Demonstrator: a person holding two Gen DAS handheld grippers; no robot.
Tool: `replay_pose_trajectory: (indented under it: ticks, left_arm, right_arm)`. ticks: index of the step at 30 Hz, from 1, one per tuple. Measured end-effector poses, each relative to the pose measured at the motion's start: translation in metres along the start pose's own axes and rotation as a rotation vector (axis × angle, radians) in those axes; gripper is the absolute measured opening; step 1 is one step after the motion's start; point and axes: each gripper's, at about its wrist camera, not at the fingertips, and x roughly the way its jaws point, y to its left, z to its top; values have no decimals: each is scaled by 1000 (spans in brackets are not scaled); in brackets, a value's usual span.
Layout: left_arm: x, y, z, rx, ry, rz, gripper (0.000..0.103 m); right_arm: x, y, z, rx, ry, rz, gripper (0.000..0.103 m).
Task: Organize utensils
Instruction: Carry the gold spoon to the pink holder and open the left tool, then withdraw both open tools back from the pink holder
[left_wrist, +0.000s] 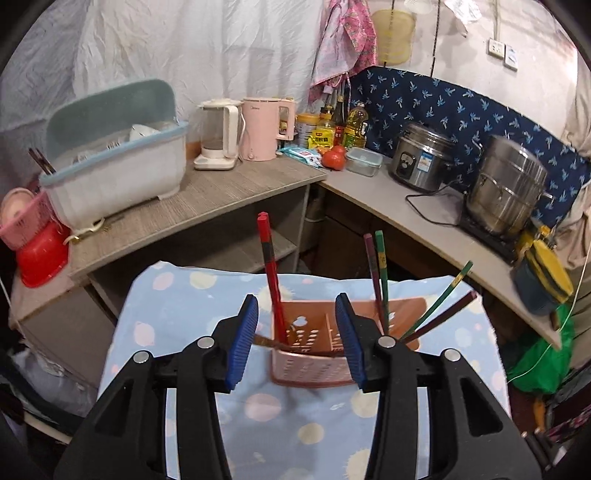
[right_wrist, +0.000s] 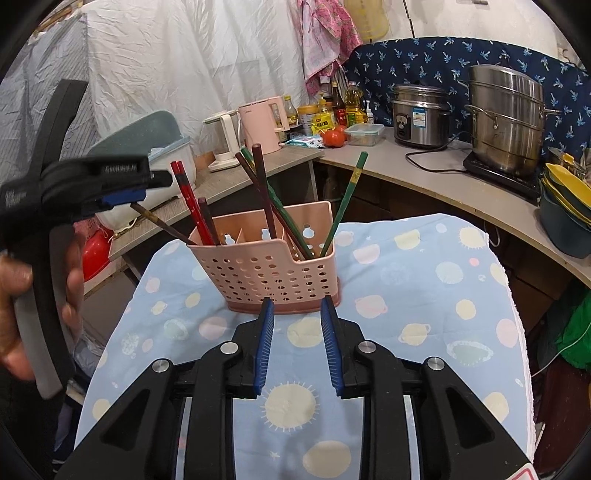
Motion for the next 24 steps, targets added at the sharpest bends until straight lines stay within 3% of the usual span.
replay_pose_trajectory:
  ticks: [4,7,24]
  left_arm:
    - [-12,-4,-18,48,-20,84,41]
    - [-16,-2,-29,46,-8,92,42]
    - [-32,-1,-69,66,19,127,51]
  right_arm:
    - [-6,3,4,-1,-22,-6,36]
    - [-11,7,6,-2,-39,-13,44]
    - [-15,18,7,-3,-47,-18,52]
